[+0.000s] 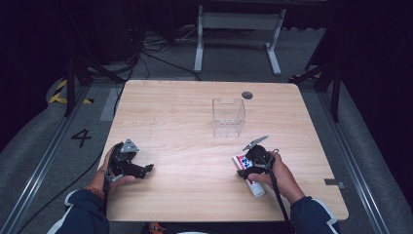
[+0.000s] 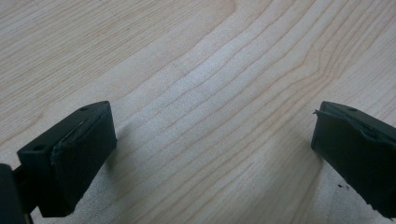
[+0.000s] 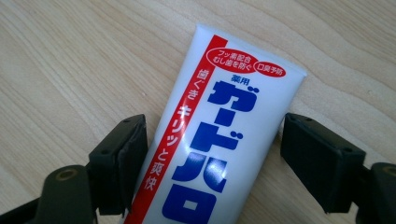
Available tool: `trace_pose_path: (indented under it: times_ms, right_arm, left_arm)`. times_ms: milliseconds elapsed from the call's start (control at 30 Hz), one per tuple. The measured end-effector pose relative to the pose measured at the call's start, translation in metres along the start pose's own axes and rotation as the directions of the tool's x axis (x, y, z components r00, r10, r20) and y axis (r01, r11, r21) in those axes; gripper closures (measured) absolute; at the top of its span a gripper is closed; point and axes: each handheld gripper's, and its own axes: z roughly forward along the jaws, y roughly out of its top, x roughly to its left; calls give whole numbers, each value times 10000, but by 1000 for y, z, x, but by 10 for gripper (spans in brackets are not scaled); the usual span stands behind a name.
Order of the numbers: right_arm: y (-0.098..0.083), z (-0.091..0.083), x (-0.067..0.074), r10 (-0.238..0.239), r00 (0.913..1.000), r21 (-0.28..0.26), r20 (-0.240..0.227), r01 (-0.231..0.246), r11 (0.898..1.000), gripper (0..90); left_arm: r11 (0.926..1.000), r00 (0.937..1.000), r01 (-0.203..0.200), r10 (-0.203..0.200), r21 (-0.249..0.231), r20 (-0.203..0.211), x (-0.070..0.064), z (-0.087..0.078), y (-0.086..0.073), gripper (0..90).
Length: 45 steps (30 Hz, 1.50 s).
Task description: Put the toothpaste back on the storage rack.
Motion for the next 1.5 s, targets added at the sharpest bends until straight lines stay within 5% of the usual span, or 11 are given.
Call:
trace_pose_path:
  times_ms: [300, 700, 1133, 1500]
  right_arm:
    - [2, -4, 3, -268, 9996, 183, 98, 266, 9995, 434]
    - [8, -6, 1, -1016, 9948, 466, -111, 1020, 9937, 571]
    - [2, -18, -3, -1153, 9926, -152, -379, 1148, 9933, 675]
    - [-3, -43, -13, -790, 9960, -1649, -418, 711, 9837, 685]
  left_arm:
    - [10000, 10000, 2, -2, 2, -1, 0, 0, 0, 4]
    - [9998, 9998, -192, 192, 23, -37, 1, 0, 1, 4]
    - [9998, 9998, -194, 194, 25, -35, 1, 0, 1, 4]
    - [9998, 9998, -194, 194, 25, -35, 1, 0, 1, 4]
